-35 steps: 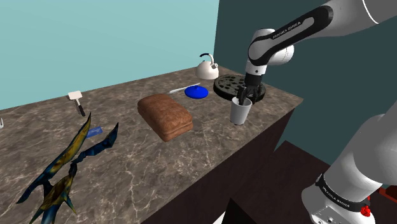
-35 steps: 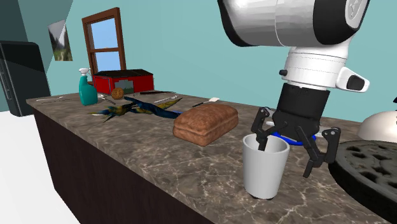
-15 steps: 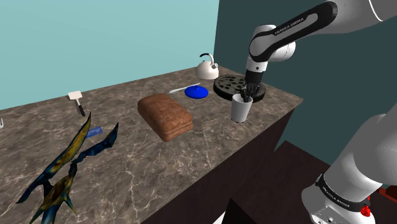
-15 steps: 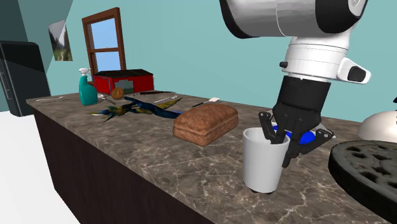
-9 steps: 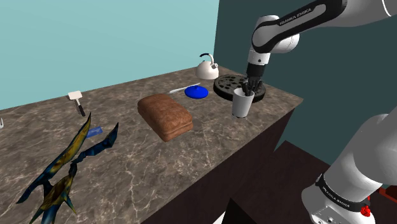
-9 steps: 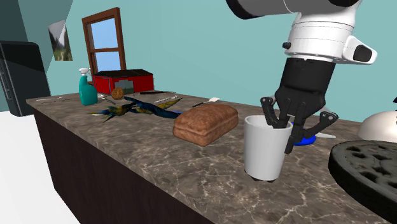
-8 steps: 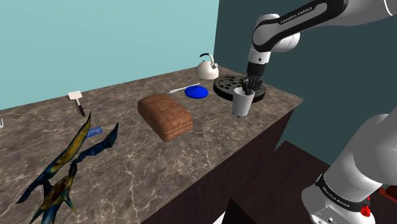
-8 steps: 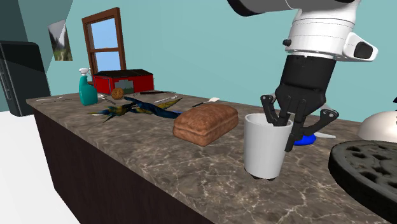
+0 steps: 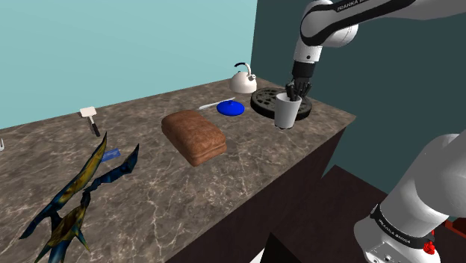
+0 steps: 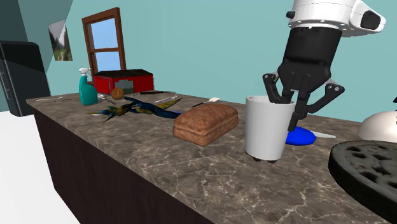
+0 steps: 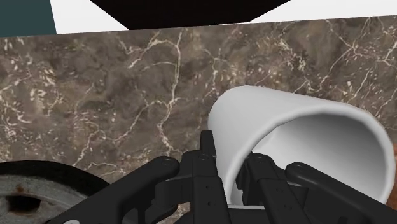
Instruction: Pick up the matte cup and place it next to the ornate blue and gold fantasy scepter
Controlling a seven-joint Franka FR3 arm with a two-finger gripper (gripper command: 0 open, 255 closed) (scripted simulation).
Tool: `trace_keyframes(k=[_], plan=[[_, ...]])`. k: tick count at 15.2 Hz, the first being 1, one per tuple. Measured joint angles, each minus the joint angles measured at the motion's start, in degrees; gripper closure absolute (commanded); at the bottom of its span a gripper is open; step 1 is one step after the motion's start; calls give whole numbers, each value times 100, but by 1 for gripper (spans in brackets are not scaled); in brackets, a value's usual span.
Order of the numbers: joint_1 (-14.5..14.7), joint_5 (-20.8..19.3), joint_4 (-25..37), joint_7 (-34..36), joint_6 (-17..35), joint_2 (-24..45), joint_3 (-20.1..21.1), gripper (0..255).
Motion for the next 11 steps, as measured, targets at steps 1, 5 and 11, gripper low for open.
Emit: trace_keyframes(k=[1, 5, 11], plan=[[-5, -10, 45, 3, -81, -37, -2, 255], [-5, -28, 273, 38, -384, -114, 8, 255], [3, -39, 672, 96, -845, -180, 29, 255]])
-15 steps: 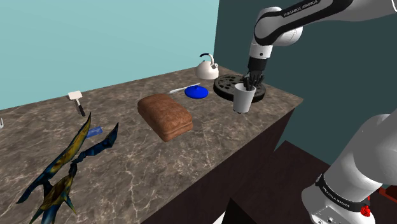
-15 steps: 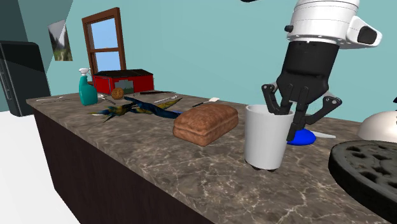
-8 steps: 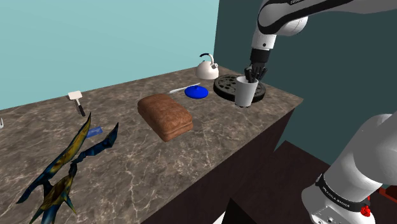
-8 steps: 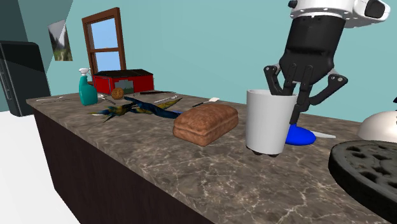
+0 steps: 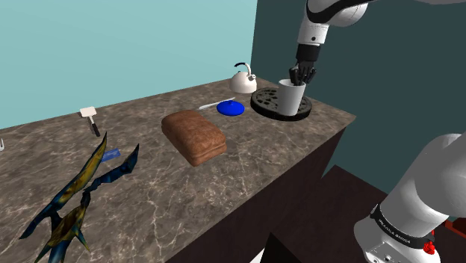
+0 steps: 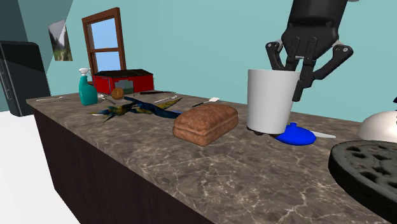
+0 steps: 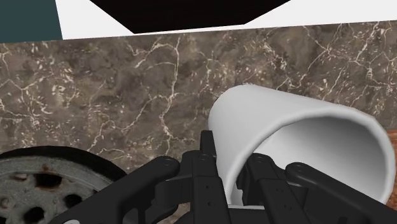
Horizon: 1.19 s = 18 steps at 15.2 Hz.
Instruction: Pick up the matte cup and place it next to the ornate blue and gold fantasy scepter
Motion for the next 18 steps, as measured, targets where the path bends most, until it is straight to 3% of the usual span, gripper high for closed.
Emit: trace_keyframes(k=[9, 18], plan=[[7, -6, 667, 55, -697, -35, 12, 255], [459, 268, 514, 1160, -631, -215, 738, 255]])
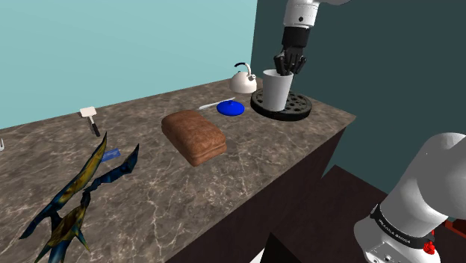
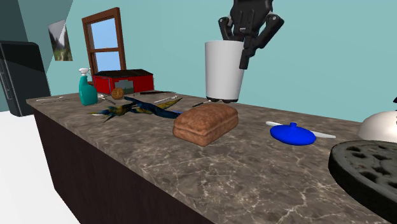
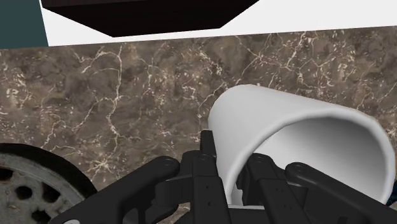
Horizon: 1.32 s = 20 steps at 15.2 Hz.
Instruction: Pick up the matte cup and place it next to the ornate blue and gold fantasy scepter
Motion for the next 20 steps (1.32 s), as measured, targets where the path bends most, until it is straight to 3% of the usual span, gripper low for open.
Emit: trace_keyframes(k=[11, 20], plan=[[634, 349, 347, 1501, 232, 386, 974, 255], [1132, 369, 1196, 2704, 389, 1218, 1679, 255]])
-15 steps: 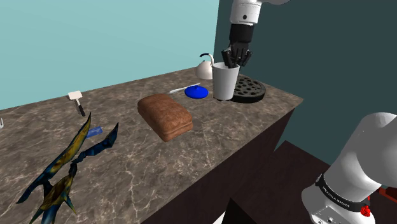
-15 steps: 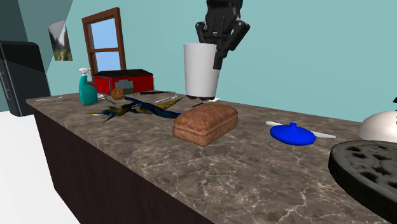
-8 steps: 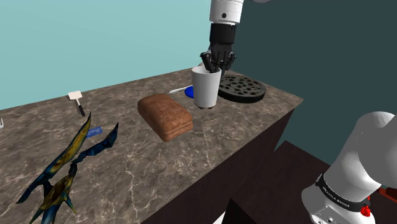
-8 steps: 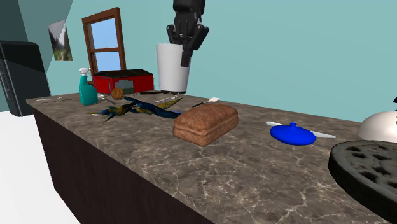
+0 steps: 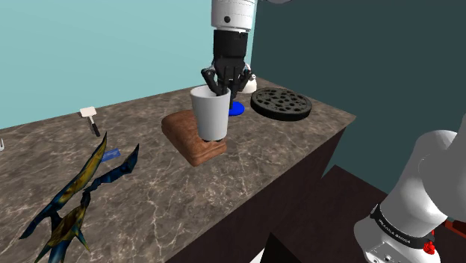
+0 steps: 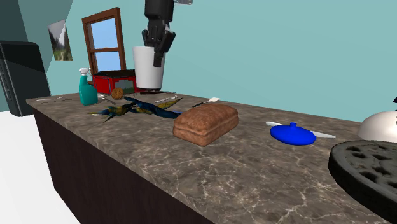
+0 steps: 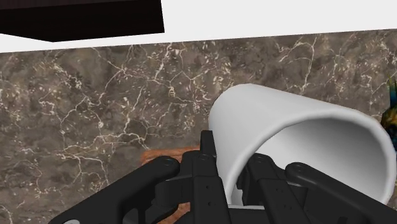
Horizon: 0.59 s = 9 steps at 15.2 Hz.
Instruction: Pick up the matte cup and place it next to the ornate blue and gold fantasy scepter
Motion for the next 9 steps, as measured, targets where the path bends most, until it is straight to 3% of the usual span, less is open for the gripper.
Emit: trace_keyframes(k=[9], plan=[[547, -306, 1333, 1116, -65, 1153, 512, 255]])
